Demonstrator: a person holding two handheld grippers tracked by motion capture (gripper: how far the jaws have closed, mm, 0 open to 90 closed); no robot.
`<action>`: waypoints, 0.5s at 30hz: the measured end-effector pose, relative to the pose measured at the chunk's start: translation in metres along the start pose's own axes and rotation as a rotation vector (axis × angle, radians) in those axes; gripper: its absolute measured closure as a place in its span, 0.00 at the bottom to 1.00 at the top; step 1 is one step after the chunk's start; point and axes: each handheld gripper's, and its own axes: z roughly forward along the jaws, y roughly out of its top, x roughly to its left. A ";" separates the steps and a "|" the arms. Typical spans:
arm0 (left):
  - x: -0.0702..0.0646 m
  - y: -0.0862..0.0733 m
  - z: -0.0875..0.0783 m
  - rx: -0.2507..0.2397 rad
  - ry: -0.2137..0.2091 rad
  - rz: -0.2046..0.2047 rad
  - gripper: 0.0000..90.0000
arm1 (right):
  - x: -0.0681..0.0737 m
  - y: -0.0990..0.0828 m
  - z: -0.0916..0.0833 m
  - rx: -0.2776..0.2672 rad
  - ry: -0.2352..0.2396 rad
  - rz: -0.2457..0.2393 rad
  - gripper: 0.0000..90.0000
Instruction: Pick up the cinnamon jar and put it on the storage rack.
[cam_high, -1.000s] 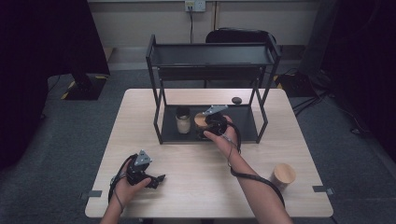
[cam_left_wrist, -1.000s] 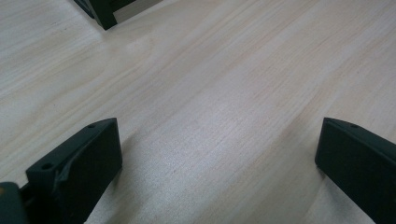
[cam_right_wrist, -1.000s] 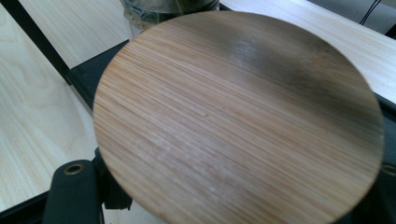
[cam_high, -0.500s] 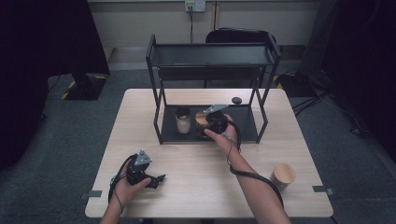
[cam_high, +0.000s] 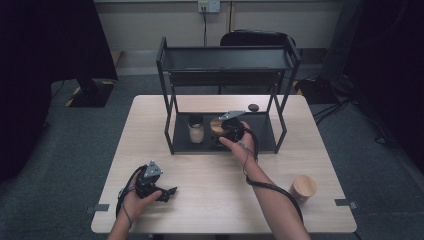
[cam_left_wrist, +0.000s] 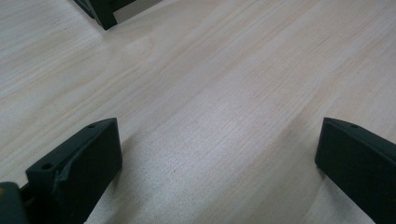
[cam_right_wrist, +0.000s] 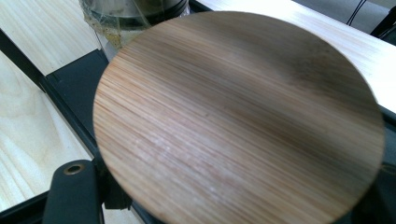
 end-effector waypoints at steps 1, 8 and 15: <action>0.000 0.000 0.000 0.000 0.000 0.000 0.00 | 0.000 0.000 0.000 -0.002 0.000 0.000 0.28; 0.000 0.000 0.000 0.000 0.000 0.000 0.00 | -0.001 0.000 0.003 0.000 -0.005 0.005 0.28; 0.000 0.000 0.000 0.000 0.000 0.000 0.00 | -0.003 -0.001 0.006 0.001 -0.014 0.011 0.28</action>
